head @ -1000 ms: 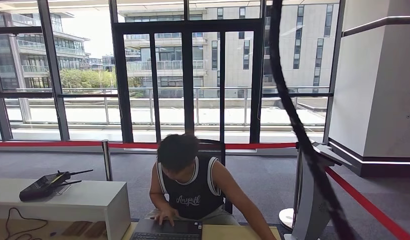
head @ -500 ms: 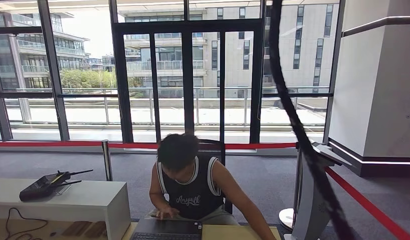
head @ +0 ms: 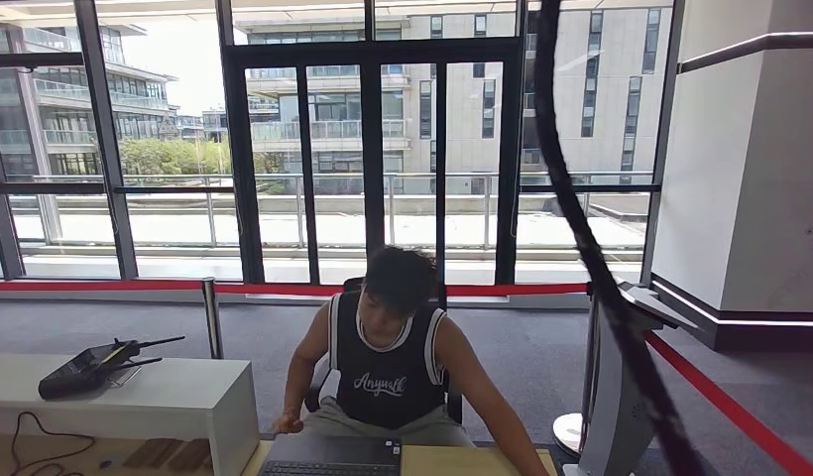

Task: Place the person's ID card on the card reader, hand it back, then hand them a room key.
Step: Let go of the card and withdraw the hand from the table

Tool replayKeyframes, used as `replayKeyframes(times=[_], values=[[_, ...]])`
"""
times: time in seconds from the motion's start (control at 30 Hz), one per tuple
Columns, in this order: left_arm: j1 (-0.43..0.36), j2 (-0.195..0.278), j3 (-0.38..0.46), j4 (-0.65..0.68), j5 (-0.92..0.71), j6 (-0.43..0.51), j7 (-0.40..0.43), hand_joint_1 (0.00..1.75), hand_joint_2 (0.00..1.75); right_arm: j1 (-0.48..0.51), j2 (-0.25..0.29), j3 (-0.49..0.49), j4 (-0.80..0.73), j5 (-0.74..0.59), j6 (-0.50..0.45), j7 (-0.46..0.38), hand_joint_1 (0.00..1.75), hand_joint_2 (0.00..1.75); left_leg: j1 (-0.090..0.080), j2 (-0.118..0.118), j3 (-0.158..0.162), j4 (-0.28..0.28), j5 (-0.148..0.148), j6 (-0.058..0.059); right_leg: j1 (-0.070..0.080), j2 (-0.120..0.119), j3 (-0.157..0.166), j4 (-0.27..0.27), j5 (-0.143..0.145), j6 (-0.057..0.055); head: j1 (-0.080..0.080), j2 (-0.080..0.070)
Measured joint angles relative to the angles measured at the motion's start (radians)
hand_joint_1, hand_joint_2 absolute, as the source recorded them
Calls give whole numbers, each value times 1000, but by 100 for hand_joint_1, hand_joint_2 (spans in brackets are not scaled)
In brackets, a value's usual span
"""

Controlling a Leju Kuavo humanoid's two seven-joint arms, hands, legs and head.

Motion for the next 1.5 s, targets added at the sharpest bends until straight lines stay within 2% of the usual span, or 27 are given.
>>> replayKeyframes(times=[1.5], values=[[-1,-5,-1,0,-19,-3,-27,0,0,1,-8,4,0,-25,-13,-10,0,0,0,0,0,0,0,0,0,0,0,0,0,0,0,0]])
